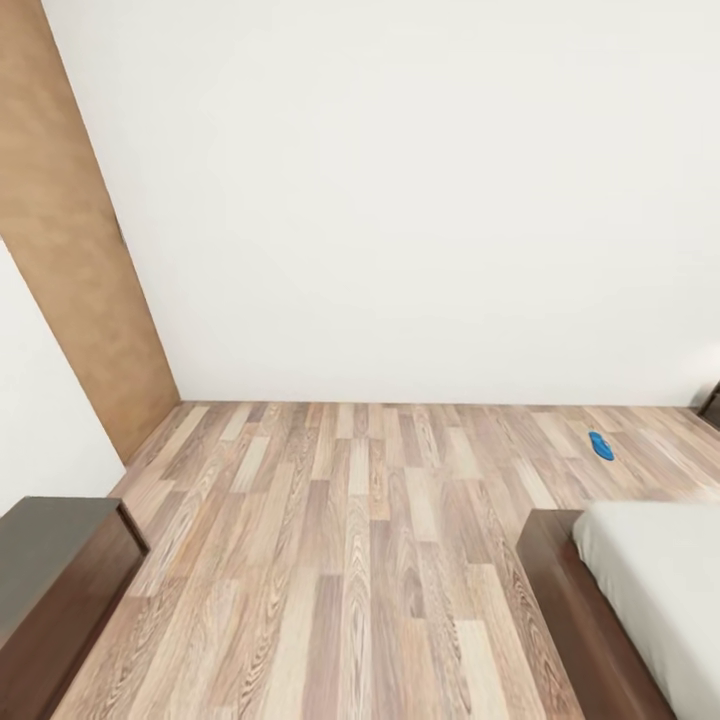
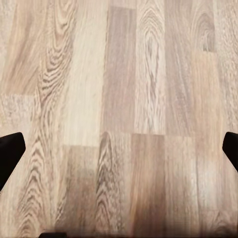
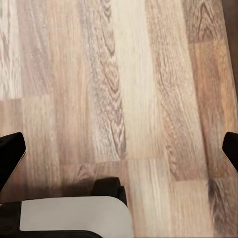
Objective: In the bedroom, move the book from the bed onto either nightstand, and place the two sandals side by side next to the bed.
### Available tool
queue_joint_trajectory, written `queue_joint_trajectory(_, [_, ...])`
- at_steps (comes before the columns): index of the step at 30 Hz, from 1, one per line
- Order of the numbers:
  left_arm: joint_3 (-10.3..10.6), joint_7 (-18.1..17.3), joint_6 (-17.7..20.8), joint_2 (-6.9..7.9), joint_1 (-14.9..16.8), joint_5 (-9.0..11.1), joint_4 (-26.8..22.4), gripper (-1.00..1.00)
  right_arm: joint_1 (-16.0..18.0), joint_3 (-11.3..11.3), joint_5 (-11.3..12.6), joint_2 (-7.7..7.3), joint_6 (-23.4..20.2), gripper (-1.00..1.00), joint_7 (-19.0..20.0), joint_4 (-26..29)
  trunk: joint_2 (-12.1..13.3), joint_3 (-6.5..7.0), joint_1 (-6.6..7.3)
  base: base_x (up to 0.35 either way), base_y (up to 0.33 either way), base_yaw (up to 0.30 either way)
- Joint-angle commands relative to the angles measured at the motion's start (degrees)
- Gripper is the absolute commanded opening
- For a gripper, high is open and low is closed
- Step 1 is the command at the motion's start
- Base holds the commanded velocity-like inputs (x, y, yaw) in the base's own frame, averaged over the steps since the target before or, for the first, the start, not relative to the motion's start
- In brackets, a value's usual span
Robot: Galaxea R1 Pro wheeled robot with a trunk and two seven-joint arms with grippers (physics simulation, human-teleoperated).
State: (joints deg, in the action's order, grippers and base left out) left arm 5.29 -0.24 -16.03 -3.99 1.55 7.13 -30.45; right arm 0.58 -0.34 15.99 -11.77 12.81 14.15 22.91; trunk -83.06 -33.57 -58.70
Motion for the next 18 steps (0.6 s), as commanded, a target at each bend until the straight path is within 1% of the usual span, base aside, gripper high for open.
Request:
queue_joint_trajectory(1, [0.24,-0.02,-0.19,0.03,0.04,0.60,0.04,1.00,0.04,-0.02,0.57,0.00,0.11,1.00,0.44,-0.06,-0.02,-0.05,-0.03,0.320,0.000,0.000])
queue_joint_trajectory(14, [0.24,-0.02,-0.17,0.03,0.04,0.60,0.07,1.00,0.04,-0.06,0.29,0.03,0.11,1.00,0.09,-0.06,-0.02,-0.05,-0.03,0.320,0.000,-0.003])
queue_joint_trajectory(18, [0.24,-0.02,-0.14,0.03,0.04,0.60,0.06,1.00,0.04,0.05,0.27,0.03,0.11,1.00,0.09,-0.06,-0.02,-0.05,-0.03,0.320,0.000,-0.123])
